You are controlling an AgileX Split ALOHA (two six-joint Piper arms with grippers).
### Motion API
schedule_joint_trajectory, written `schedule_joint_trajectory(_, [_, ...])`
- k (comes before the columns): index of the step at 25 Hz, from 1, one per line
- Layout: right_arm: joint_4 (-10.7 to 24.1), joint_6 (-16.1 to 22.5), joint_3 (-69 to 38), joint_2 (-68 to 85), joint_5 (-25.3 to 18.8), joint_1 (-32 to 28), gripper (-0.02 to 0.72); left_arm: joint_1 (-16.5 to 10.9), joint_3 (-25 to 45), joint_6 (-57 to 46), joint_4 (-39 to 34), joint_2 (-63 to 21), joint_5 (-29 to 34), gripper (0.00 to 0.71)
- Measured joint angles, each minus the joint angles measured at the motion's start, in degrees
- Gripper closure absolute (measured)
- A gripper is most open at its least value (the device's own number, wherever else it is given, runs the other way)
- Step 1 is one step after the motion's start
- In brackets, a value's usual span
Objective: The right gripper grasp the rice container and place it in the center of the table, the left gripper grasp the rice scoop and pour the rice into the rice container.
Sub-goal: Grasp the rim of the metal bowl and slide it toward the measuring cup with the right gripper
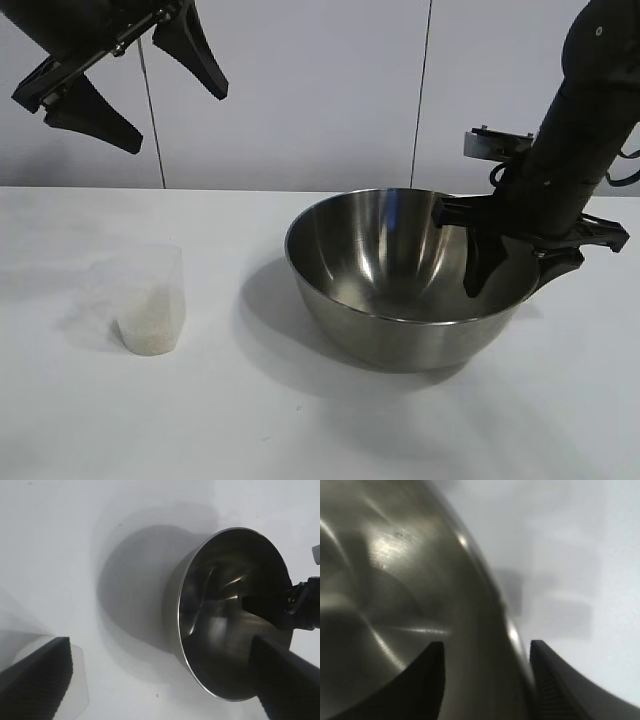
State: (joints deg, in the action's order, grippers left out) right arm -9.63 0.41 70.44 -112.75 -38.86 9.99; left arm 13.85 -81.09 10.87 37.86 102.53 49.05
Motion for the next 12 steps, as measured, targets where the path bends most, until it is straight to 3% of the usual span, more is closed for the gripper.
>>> schedule_joint_trajectory(2, [-0.23,0.00,0.00,0.00,0.00,0.00,0.610,0.00,0.00,0.00,0.00,0.00,0.00,0.024])
schedule_joint_trajectory(4, [-0.89,0.00,0.00,0.00,-0.14,0.00,0.665,0.00,0.00,0.00,0.00,0.00,0.00,0.024])
schedule_joint_trajectory(9, [-4.29,-2.20,0.00,0.00,-1.52,-0.46,0.694,0.00,0.00,0.00,0.00,0.00,0.00,0.024])
schedule_joint_trajectory(12, [-9.08,-5.57,0.00,0.45,-3.14,-1.97,0.694,0.00,0.00,0.00,0.00,0.00,0.00,0.024])
